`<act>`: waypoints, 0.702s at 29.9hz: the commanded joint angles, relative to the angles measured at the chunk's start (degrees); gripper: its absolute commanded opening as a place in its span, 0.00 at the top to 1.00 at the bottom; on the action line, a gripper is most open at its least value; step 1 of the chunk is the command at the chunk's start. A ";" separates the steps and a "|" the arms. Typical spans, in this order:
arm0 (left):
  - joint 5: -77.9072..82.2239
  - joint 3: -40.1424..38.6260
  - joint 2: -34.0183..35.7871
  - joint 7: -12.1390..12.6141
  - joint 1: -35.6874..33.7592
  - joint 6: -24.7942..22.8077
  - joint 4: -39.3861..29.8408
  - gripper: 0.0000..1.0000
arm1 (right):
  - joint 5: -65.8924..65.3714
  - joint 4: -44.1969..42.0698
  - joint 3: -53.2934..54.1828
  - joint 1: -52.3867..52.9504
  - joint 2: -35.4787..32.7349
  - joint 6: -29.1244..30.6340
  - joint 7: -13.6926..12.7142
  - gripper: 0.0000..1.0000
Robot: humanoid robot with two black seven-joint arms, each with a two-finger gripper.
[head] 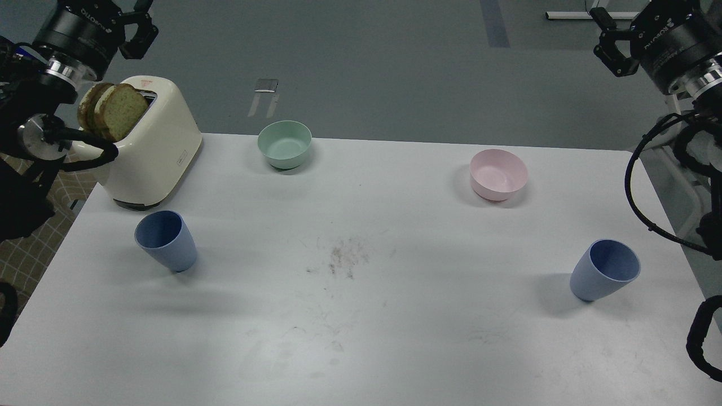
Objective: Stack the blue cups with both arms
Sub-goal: 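Move the left gripper down toward the blue cup nearest it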
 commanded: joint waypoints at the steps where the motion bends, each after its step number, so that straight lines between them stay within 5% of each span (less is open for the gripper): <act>1: 0.04 0.14 0.24 -0.24 0.00 0.09 -0.11 0.03 | 0.01 -0.07 0.57 -0.37 0.03 -0.03 0.00 0.00; 17: 1.88 1.37 1.29 -0.15 3.87 -1.05 -2.74 0.03 | 5.02 1.33 1.18 -1.69 -0.58 0.58 -0.09 0.00; 21: 12.66 3.22 9.88 -0.76 4.92 -0.52 -8.87 0.05 | 5.02 1.42 2.59 -2.57 -0.58 1.34 -0.09 0.00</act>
